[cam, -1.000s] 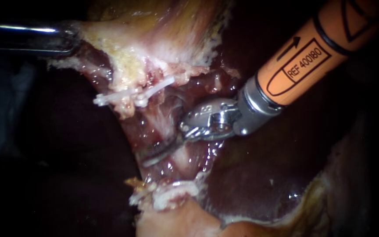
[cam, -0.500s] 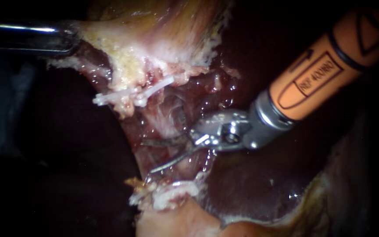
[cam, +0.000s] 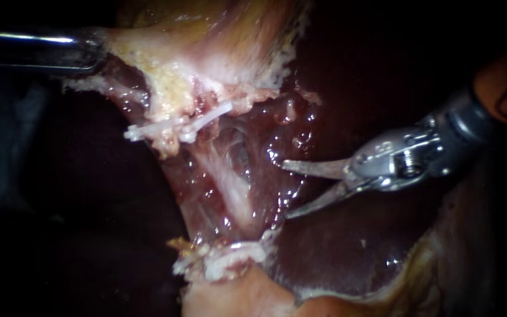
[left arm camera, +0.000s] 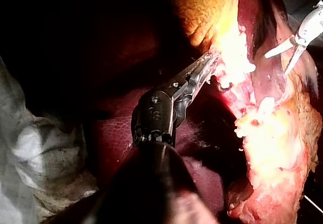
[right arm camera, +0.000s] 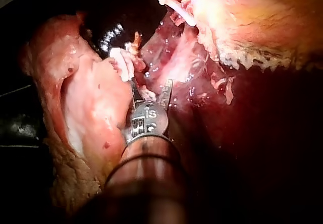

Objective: Go back from the cut right tube

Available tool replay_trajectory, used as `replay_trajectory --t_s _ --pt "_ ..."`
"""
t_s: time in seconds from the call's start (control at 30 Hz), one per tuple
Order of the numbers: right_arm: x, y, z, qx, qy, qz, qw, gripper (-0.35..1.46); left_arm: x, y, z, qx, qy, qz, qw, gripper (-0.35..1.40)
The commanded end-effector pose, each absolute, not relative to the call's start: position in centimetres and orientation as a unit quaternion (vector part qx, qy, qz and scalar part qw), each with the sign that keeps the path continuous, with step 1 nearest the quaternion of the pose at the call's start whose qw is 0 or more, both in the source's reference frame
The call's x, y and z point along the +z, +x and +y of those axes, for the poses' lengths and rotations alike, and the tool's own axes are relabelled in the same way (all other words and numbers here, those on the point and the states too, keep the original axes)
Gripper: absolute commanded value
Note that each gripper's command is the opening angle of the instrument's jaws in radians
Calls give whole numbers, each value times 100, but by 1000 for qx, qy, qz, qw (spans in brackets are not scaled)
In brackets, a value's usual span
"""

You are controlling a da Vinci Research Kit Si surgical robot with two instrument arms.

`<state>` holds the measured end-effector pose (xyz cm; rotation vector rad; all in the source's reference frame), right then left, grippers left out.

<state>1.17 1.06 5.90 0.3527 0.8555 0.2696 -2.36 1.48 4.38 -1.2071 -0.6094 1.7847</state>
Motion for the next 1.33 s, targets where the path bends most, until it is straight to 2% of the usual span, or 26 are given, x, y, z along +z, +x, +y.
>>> replay_trajectory --t_s 0.03,0.37,0.87,1.33 --pt "589 113 107 132 169 411 886 145 438 -236 148 717 -485 -245 436 -35" --pt "585 97 112 137 161 405 889 145 446 -239 148 718 -485 -243 436 -35" --pt "585 93 111 136 161 406 889 145 506 -271 140 724 -487 -234 430 -35" --pt "585 92 112 135 163 406 889 145 509 -277 138 723 -487 -239 428 -35"
